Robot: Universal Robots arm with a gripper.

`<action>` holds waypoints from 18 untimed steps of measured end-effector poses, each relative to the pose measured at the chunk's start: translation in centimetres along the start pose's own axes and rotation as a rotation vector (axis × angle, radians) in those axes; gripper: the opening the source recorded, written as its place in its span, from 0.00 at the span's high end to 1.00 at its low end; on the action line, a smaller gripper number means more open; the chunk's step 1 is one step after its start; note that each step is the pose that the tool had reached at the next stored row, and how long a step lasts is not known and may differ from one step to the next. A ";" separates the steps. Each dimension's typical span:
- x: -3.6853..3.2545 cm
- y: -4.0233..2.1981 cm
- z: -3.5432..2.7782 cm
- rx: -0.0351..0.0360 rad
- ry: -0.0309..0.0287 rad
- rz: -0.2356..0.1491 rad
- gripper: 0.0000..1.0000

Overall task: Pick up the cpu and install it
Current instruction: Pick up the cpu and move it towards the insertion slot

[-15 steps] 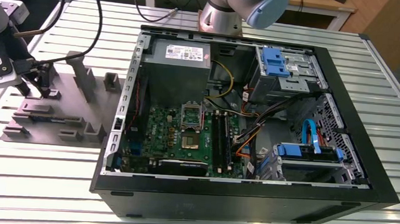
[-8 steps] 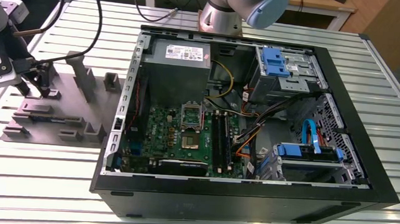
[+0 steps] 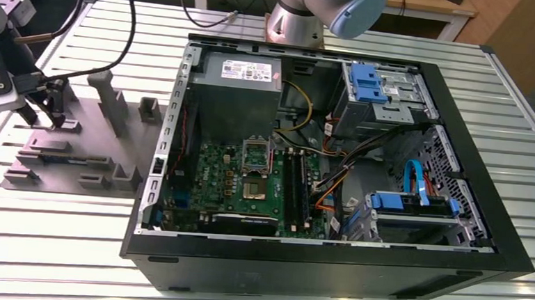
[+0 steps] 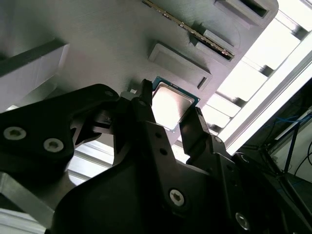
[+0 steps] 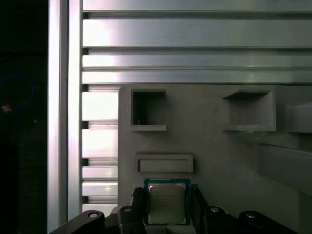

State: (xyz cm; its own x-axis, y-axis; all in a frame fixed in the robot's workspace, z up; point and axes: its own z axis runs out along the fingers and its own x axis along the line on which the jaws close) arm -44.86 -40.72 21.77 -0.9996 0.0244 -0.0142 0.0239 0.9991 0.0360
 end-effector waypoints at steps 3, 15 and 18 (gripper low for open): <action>0.00 0.00 -0.07 0.0000 0.0001 0.000 0.53; -0.01 0.02 -0.55 0.0000 0.0000 0.000 0.53; -0.01 0.02 -0.68 0.0000 0.0000 0.000 0.53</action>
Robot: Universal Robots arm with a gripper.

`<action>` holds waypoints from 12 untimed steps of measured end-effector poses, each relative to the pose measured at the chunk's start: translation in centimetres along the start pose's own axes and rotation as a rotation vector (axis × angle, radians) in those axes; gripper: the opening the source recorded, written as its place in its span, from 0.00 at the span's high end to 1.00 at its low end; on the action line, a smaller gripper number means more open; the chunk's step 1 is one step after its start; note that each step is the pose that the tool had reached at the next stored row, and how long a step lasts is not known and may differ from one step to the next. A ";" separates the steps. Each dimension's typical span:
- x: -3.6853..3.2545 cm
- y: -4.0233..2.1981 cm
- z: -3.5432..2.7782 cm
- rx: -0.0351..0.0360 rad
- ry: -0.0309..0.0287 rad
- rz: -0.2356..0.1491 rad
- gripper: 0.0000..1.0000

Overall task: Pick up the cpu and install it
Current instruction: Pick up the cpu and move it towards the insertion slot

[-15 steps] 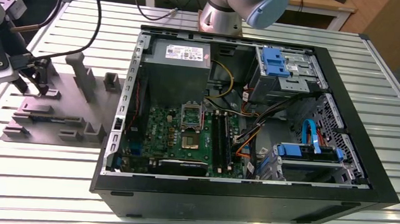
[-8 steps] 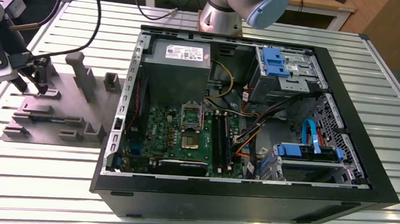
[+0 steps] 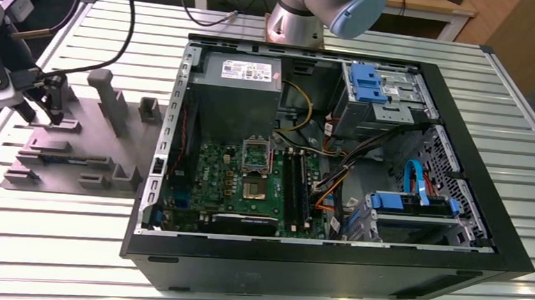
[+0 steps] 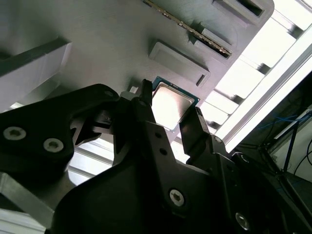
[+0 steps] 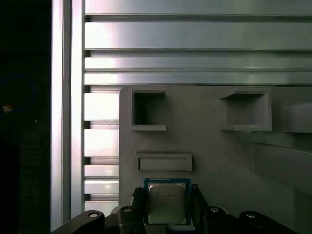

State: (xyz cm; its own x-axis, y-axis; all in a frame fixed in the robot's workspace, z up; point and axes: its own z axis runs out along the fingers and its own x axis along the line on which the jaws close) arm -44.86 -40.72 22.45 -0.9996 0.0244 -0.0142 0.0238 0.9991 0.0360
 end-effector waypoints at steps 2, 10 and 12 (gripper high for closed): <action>0.00 0.00 -0.02 -0.0002 -0.0003 0.000 0.53; 0.00 0.01 -0.20 0.0000 0.0001 0.000 0.53; 0.00 0.01 -0.25 0.0000 0.0000 0.000 0.53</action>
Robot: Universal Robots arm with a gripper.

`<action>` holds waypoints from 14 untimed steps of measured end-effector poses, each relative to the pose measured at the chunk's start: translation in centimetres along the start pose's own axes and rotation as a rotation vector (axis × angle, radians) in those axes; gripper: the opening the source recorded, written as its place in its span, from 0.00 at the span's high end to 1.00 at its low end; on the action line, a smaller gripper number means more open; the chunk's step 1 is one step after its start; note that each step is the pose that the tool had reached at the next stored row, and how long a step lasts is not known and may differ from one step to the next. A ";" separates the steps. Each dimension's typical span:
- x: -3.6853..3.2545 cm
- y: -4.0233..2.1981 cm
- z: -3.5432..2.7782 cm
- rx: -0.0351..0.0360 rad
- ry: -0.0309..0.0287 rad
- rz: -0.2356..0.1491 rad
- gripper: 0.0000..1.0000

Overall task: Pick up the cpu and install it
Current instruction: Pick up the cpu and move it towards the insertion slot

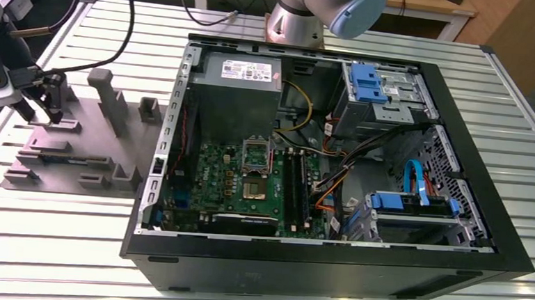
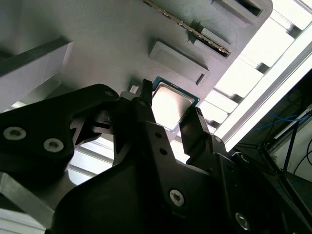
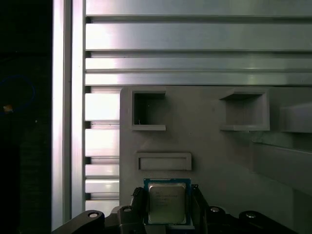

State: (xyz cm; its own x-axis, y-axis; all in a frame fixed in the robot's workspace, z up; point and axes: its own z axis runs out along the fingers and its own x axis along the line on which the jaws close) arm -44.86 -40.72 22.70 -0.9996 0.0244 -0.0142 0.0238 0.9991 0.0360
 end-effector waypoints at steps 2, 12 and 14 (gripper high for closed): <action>0.00 0.00 -0.06 0.0000 0.0001 0.000 0.53; 0.00 0.01 -0.34 0.0001 0.0001 0.000 0.53; 0.00 0.01 -0.43 0.0000 0.0000 0.000 0.53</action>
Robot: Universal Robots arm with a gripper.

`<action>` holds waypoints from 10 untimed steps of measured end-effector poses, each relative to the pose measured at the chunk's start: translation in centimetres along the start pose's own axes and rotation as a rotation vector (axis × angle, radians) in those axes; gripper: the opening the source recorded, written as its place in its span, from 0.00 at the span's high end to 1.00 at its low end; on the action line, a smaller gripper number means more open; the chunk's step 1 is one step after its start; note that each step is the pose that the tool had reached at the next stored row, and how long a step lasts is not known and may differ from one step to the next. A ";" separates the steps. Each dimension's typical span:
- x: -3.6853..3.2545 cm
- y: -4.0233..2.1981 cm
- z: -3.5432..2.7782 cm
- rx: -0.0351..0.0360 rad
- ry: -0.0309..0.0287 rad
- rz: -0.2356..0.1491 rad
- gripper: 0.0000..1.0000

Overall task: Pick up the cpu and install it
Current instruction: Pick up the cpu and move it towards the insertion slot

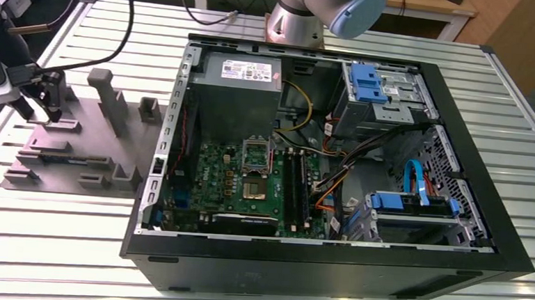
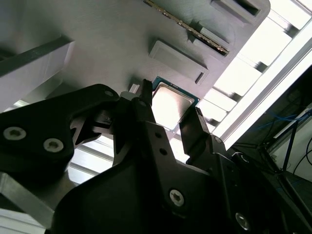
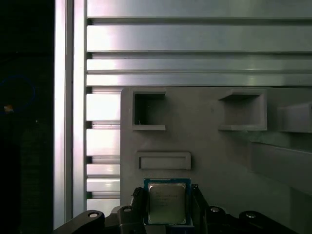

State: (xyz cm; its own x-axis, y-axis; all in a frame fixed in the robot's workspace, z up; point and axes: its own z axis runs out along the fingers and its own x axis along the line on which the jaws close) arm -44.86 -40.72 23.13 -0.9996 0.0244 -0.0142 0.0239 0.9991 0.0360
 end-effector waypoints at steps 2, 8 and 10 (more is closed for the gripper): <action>0.00 0.00 -0.11 0.0000 0.0001 0.000 0.53; 0.00 0.01 -0.28 -0.0001 -0.0001 0.000 0.53; -0.01 0.01 -0.34 0.0000 0.0001 0.000 0.53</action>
State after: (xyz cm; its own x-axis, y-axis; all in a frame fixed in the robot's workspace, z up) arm -44.86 -40.72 23.47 -0.9996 0.0243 -0.0141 0.0238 0.9991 0.0360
